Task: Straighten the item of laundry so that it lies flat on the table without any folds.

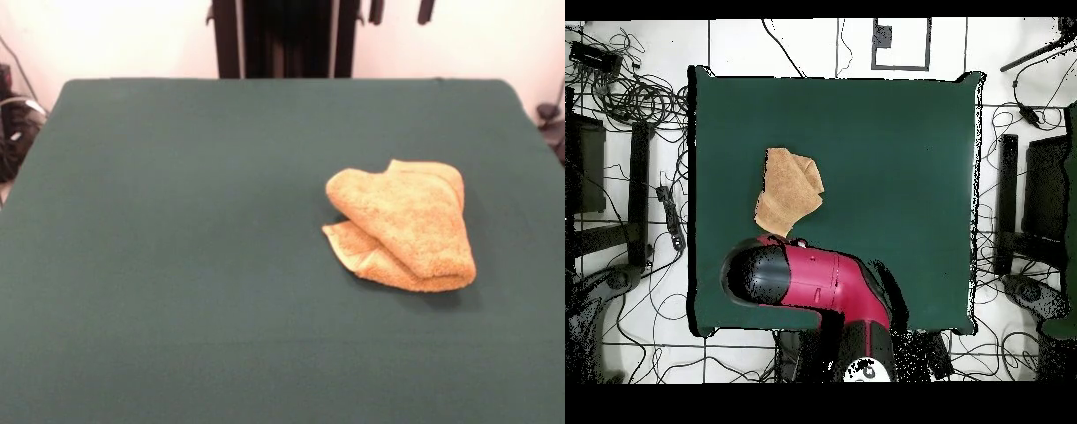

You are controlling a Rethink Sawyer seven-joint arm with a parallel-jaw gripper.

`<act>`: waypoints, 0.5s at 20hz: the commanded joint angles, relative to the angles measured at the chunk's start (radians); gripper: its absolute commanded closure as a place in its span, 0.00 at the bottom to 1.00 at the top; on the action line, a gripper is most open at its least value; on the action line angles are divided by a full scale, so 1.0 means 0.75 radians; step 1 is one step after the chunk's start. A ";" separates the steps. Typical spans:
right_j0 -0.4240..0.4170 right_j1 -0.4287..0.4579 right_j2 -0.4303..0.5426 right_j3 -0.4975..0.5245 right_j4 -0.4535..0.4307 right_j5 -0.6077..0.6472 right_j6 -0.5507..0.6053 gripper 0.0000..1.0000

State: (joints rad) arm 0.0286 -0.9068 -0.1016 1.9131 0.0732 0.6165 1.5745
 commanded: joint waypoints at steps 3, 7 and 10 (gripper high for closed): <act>0.037 0.120 0.042 0.033 0.082 -0.189 0.378 0.00; 0.042 0.139 0.041 0.041 0.092 -0.227 0.378 0.00; 0.047 0.152 0.037 0.037 0.099 -0.243 0.376 0.00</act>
State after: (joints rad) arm 0.0286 -0.8380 -0.1044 1.9126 0.0894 0.4918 1.5745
